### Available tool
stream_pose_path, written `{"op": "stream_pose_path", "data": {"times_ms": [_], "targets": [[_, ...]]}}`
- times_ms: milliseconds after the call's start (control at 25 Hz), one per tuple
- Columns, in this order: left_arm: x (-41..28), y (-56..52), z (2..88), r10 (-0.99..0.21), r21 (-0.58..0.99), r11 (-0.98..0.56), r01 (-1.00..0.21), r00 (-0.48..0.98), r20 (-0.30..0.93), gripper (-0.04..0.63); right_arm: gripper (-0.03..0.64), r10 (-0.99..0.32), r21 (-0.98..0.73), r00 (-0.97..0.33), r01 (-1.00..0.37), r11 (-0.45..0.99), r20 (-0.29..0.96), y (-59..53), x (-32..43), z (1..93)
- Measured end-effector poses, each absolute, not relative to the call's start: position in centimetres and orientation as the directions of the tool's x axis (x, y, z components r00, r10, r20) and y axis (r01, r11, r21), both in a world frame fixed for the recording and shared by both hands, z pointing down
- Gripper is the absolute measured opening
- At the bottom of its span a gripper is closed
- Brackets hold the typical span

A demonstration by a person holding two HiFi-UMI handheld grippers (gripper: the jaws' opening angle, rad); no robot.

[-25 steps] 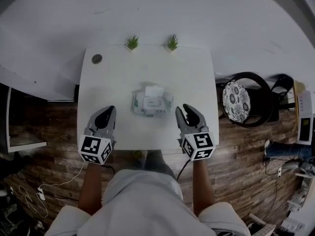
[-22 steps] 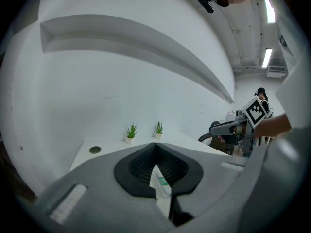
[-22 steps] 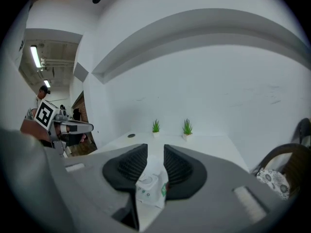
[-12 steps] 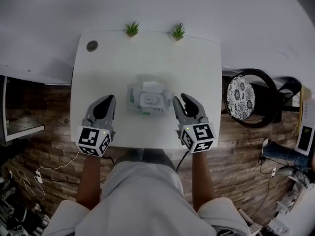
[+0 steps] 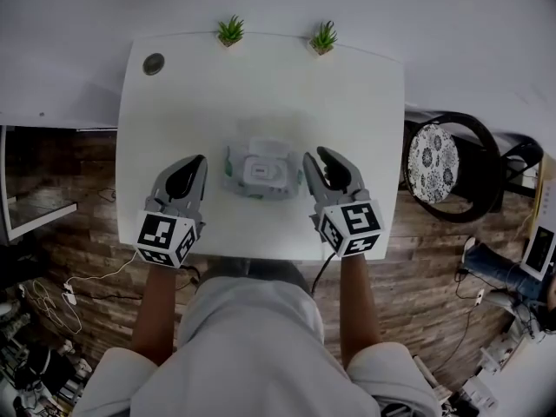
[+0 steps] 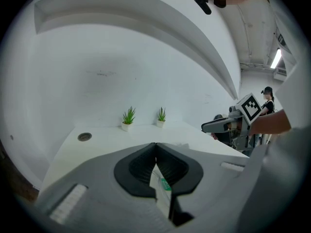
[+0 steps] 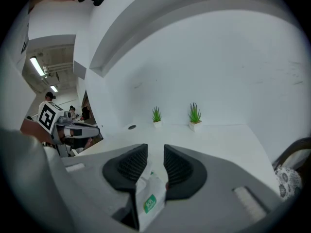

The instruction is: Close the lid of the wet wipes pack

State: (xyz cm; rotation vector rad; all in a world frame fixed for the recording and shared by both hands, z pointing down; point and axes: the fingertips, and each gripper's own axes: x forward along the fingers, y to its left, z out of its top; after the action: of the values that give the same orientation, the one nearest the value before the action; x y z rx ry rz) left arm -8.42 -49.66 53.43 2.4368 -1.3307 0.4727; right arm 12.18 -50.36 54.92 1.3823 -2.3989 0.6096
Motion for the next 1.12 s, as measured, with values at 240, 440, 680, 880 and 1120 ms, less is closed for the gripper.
{"op": "stream_pose_path", "data": {"times_ms": [240, 440, 680, 880, 1120], "targets": [[-7.9, -50.3, 54.4, -0.729, 0.130, -0.516, -0.846, 0.514, 0.452, 0.008, 0.110, -0.655, -0.218, -0.569, -0.813, 0.541, 0.497, -51.2, 10.9, 56.1], [-8.2, -50.7, 55.1, -0.724, 0.135, -0.510, -0.849, 0.509, 0.465, 0.009, 0.110, -0.584, -0.193, -0.618, -0.756, 0.625, 0.526, -52.0, 9.0, 56.8], [-8.1, -50.9, 55.8, -0.714, 0.143, -0.514, -0.846, 0.514, 0.475, 0.008, 0.110, -0.453, -0.159, -0.667, -0.648, 0.745, 0.591, -52.7, 6.4, 58.1], [-7.9, -51.0, 56.0, -0.708, 0.144, -0.517, -0.843, 0.517, 0.482, 0.008, 0.110, -0.366, -0.141, -0.680, -0.568, 0.811, 0.636, -53.1, 5.1, 58.9], [-7.7, -51.1, 56.5, -0.699, 0.151, -0.519, -0.841, 0.519, 0.492, 0.009, 0.110, -0.277, -0.144, -0.692, -0.484, 0.863, 0.666, -53.3, 3.8, 59.6]]}}
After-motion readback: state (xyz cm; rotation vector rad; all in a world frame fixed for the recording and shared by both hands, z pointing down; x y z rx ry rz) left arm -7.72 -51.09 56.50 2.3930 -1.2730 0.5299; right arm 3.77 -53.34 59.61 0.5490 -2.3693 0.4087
